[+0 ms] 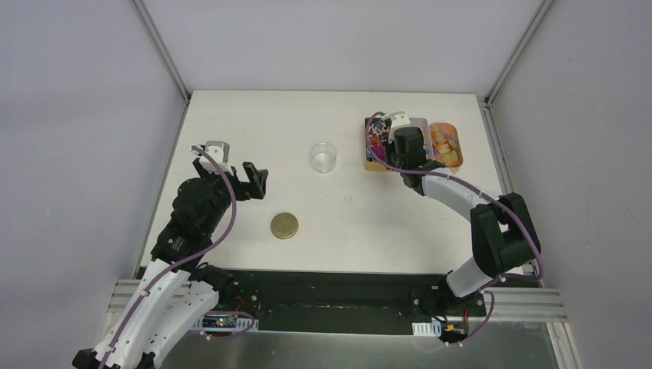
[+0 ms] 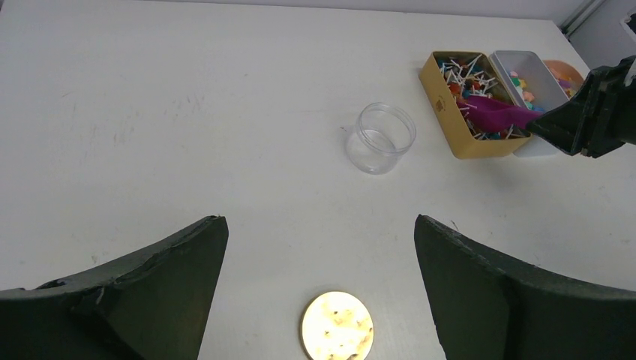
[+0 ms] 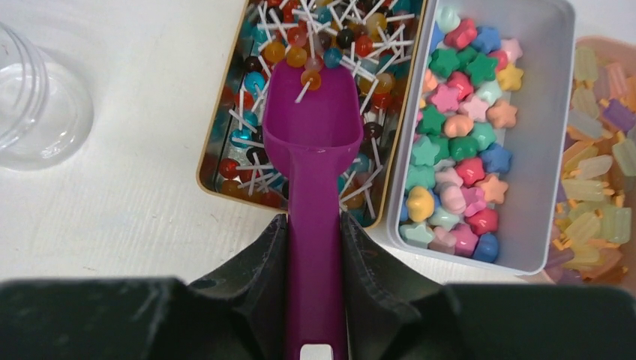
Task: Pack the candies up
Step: Scoop the fake candies from the storage box.
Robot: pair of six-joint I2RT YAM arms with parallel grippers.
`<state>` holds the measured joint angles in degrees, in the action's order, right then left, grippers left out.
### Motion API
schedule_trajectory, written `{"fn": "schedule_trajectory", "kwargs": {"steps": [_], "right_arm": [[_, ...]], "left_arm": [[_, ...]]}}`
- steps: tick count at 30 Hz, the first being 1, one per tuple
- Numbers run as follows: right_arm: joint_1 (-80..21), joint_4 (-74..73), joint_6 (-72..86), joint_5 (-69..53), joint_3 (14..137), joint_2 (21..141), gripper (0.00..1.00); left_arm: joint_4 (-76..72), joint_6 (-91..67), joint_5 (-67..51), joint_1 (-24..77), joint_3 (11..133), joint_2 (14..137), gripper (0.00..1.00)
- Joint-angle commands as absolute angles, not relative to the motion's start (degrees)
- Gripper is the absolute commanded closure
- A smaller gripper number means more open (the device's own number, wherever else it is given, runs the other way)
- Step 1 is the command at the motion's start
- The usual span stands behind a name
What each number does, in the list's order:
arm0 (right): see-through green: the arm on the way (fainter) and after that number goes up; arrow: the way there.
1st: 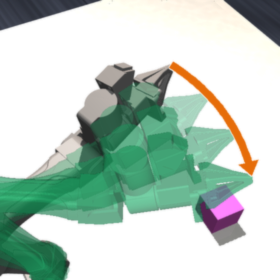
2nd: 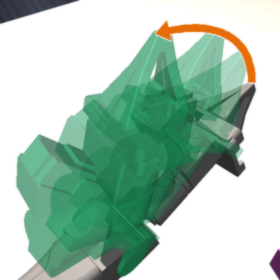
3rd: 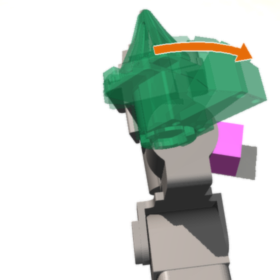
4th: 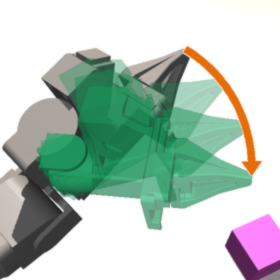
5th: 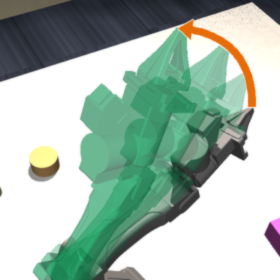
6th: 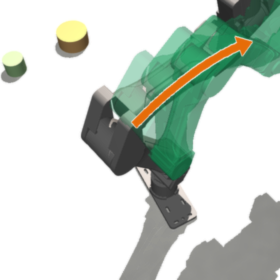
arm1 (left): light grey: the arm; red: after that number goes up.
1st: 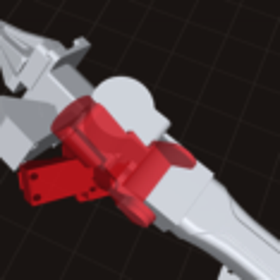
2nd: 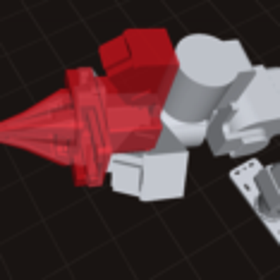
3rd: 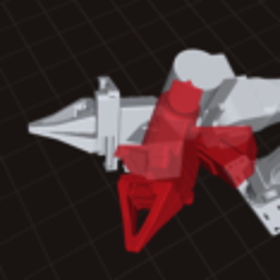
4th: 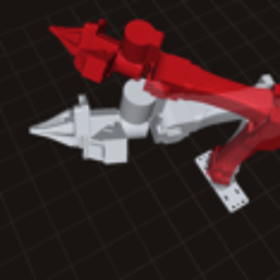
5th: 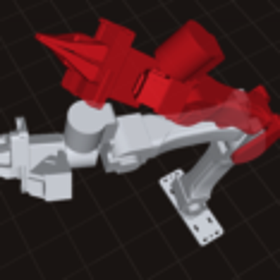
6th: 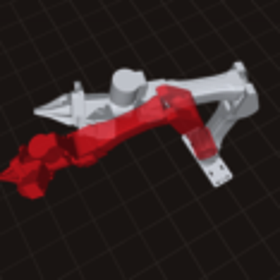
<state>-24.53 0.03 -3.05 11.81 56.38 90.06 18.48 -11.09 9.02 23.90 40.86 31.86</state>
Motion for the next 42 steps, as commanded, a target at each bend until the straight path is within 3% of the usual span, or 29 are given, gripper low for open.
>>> {"fn": "schedule_trajectory", "kwargs": {"steps": [1,15,42], "right_arm": [[-24.77,9.29,-0.69,11.92,51.46,89.34,1.00],[-24.72,24.17,-0.15,13.53,41.82,88.16,1.00],[-24.35,51.18,-14.51,7.24,21.07,70.32,1.00]], "left_arm": [[17.53,-10.28,10.38,23.55,41.13,31.79,0.01],[17.70,-10.11,11.00,23.55,41.11,32.11,0.01],[18.97,-10.64,14.81,23.56,41.75,31.51,0.01]]}}
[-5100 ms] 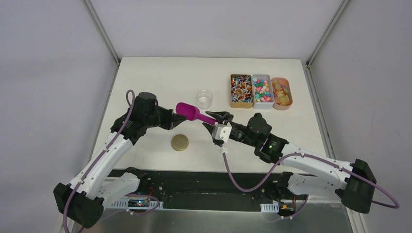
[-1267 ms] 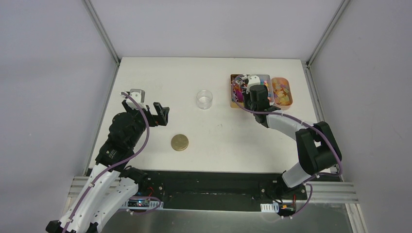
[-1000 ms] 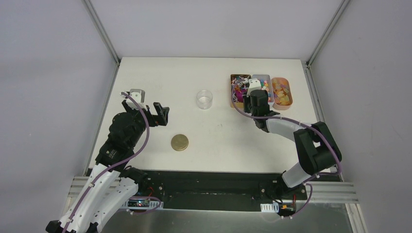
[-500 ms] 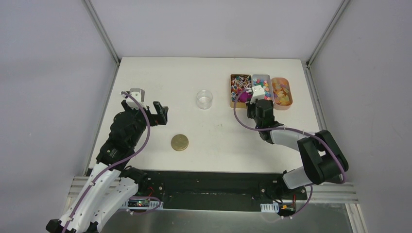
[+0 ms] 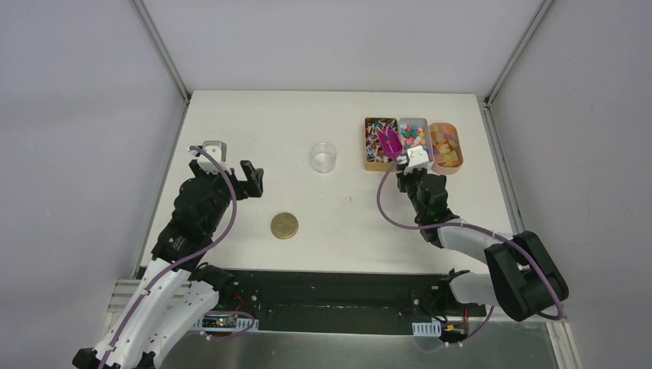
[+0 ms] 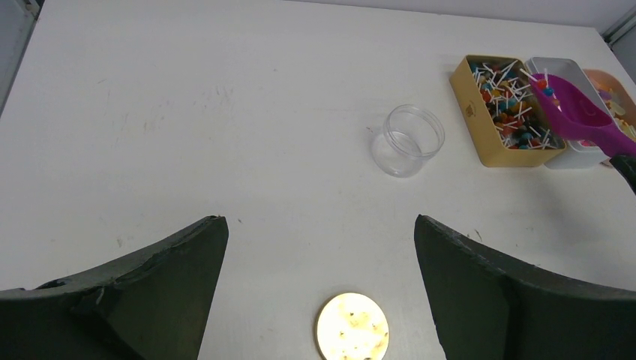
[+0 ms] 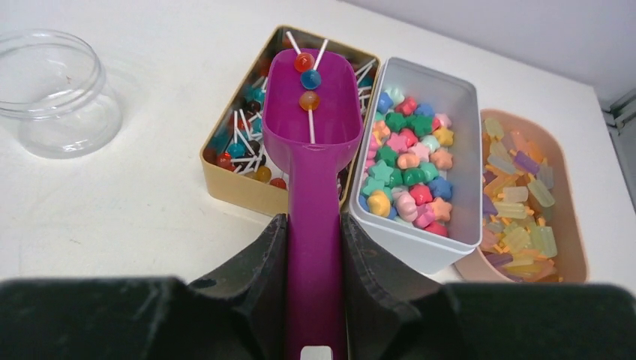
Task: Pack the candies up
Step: Scoop the fake candies from the storage box, then place the fake candies in the packing bottle.
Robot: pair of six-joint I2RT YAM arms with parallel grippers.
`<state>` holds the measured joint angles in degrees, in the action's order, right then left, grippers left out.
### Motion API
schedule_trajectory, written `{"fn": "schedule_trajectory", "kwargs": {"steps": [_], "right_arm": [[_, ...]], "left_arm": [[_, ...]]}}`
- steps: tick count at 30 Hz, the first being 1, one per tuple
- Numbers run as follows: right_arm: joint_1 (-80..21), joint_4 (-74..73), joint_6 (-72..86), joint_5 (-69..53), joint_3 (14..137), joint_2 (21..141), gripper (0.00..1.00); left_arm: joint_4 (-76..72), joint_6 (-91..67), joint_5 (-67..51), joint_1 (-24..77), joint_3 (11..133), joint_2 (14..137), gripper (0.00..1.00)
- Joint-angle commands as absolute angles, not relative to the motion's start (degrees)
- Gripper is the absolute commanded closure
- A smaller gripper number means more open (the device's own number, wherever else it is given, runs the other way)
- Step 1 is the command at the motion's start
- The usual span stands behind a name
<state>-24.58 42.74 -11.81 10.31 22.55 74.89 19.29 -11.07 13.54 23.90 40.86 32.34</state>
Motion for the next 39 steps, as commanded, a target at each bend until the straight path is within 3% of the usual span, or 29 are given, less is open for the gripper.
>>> {"fn": "schedule_trajectory", "kwargs": {"steps": [1,10,15,23,39], "right_arm": [[-24.28,51.23,-15.50,6.31,20.60,69.38,1.00],[-24.26,44.35,-21.56,-0.44,22.76,63.12,1.00],[-24.34,30.34,-27.93,-7.90,29.00,62.66,1.00],[-25.10,19.48,-33.75,-12.28,35.53,63.75,1.00],[-32.20,6.99,-43.86,-10.99,46.47,71.08,1.00]], "left_arm": [[18.98,-10.64,14.85,23.55,41.75,31.38,0.01],[18.97,-10.63,15.70,23.60,41.75,30.33,0.01],[18.98,-10.70,16.42,23.56,41.75,29.65,0.01],[19.03,-10.70,17.60,23.60,41.75,28.83,0.01],[19.06,-10.57,18.35,23.56,41.59,28.40,0.01]]}}
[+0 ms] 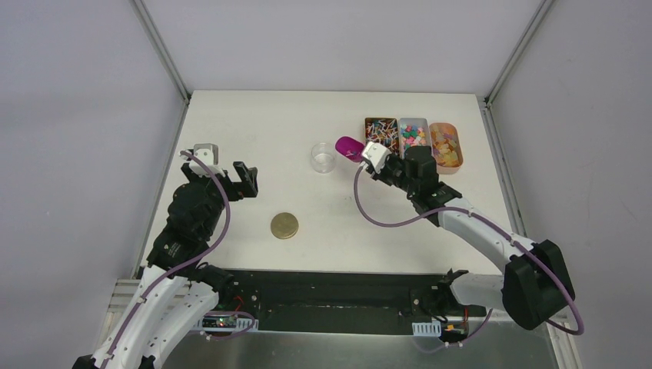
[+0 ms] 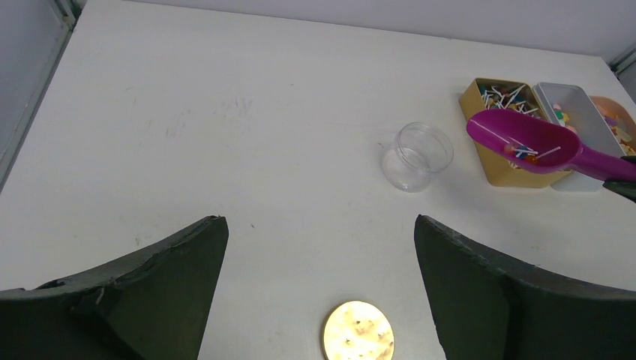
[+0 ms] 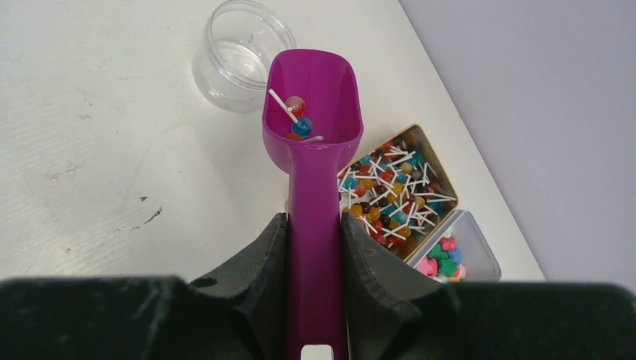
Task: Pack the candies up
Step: Place the fake candies in the packing bottle.
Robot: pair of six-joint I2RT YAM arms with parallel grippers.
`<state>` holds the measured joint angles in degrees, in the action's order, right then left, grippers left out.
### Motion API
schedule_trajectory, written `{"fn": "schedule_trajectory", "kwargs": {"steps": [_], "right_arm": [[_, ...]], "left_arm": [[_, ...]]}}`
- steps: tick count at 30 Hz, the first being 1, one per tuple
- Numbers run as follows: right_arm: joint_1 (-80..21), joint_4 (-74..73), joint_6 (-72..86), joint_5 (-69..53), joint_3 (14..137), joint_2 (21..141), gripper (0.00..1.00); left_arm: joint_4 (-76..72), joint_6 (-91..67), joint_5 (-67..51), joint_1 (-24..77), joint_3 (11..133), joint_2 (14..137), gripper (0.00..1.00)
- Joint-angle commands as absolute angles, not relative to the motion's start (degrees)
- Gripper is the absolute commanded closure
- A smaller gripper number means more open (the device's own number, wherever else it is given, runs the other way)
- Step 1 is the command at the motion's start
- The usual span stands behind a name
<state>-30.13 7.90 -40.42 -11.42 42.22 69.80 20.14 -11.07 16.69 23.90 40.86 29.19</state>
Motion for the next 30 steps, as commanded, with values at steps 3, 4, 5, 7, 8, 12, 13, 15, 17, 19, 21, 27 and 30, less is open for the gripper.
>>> {"fn": "schedule_trajectory", "kwargs": {"steps": [3,4,5,7,8,12,13,15,17,19,21,27,30], "right_arm": [[-33.77,6.21,-44.88,-9.81,47.78,72.72,1.00],[-34.24,5.84,-45.17,-9.39,48.27,73.34,1.00],[-34.68,5.43,-45.32,-9.02,48.73,73.92,1.00],[-35.39,5.09,-45.69,-8.08,49.48,74.81,1.00],[-35.76,4.79,-45.91,-7.74,49.84,75.49,1.00],[-37.01,3.66,-46.14,-6.03,51.67,77.39,1.00],[-37.28,3.49,-46.30,-5.72,51.94,77.81,1.00],[-37.67,3.00,-46.45,-4.63,52.68,78.66,1.00],[-37.94,2.03,-46.58,-3.81,53.62,79.56,1.00],[-38.34,1.24,-46.99,-3.02,54.51,80.43,1.00],[-38.68,0.54,-47.46,-2.66,55.04,80.90,1.00],[-39.49,-1.34,-48.64,-1.19,56.48,81.78,1.00],[-40.10,-2.32,-49.46,-0.46,57.09,82.04,1.00]], "left_arm": [[19.07,-10.55,18.48,23.55,41.57,28.14,0.01],[19.03,-10.61,18.56,23.58,41.57,28.06,0.01],[19.07,-10.56,18.55,23.60,41.57,28.04,0.01],[19.05,-10.57,18.47,23.56,41.57,27.90,0.01],[19.02,-10.56,18.57,23.61,41.50,27.83,0.01],[19.12,-10.55,18.63,23.55,41.51,27.64,0.01],[19.11,-10.56,18.63,23.55,41.51,27.60,0.01],[19.10,-10.51,18.72,23.55,41.49,27.53,0.01],[19.14,-10.46,18.76,23.57,41.48,27.51,0.01],[19.16,-10.46,18.81,23.58,41.48,27.46,0.01],[19.13,-10.46,18.85,23.56,41.51,27.50,0.01],[19.09,-10.42,18.97,23.56,41.48,27.47,0.01],[19.13,-10.38,19.07,23.55,41.48,27.51,0.01]]}}
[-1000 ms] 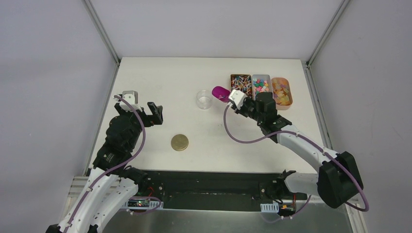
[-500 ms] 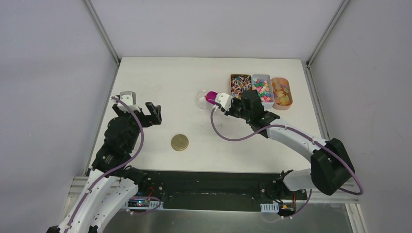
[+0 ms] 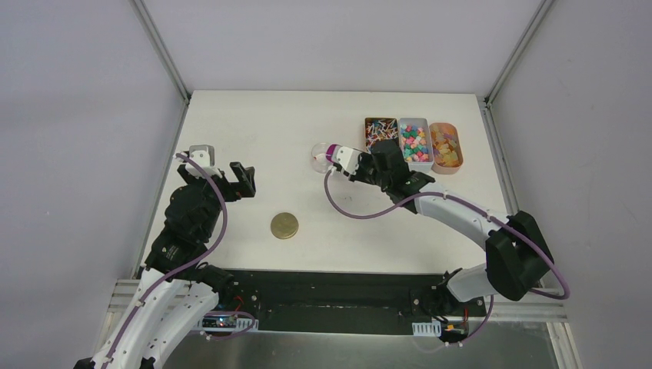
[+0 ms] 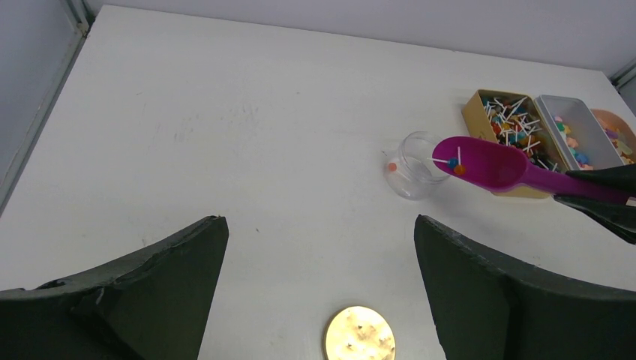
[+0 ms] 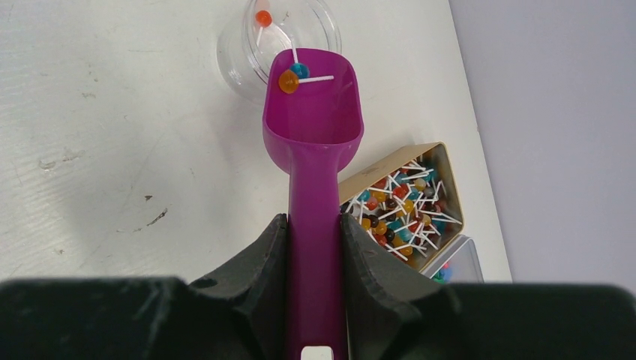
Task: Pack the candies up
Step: Place the fake candies in the packing bottle.
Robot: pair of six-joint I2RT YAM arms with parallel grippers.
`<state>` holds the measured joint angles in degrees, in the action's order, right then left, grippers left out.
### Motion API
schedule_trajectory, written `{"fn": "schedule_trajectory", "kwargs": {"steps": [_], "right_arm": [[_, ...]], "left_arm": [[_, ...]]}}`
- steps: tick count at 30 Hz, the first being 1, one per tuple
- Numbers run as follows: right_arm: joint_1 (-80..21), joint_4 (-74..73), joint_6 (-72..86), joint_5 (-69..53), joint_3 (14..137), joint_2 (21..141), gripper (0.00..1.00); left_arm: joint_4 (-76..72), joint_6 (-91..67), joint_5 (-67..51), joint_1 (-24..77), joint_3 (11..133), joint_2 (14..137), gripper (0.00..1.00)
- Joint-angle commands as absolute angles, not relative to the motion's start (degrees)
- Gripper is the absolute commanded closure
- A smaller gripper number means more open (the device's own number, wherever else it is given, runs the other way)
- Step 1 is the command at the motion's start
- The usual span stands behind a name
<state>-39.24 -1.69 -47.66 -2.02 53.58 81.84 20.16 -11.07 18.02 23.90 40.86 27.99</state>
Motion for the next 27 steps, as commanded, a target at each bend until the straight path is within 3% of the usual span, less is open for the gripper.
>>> {"fn": "schedule_trajectory", "kwargs": {"steps": [1,17,27], "right_arm": [[-40.30,-2.63,-49.67,-0.44,57.31,82.18,1.00],[-41.66,-4.74,-49.56,3.13,59.77,82.75,1.00],[-41.32,-1.74,-37.04,9.21,61.29,81.49,1.00]], "left_arm": [[19.14,-10.37,19.07,23.55,41.48,27.48,0.01],[19.14,-10.38,19.25,23.56,41.57,27.42,0.01],[19.08,-10.45,19.09,23.55,41.57,27.40,0.01]]}}
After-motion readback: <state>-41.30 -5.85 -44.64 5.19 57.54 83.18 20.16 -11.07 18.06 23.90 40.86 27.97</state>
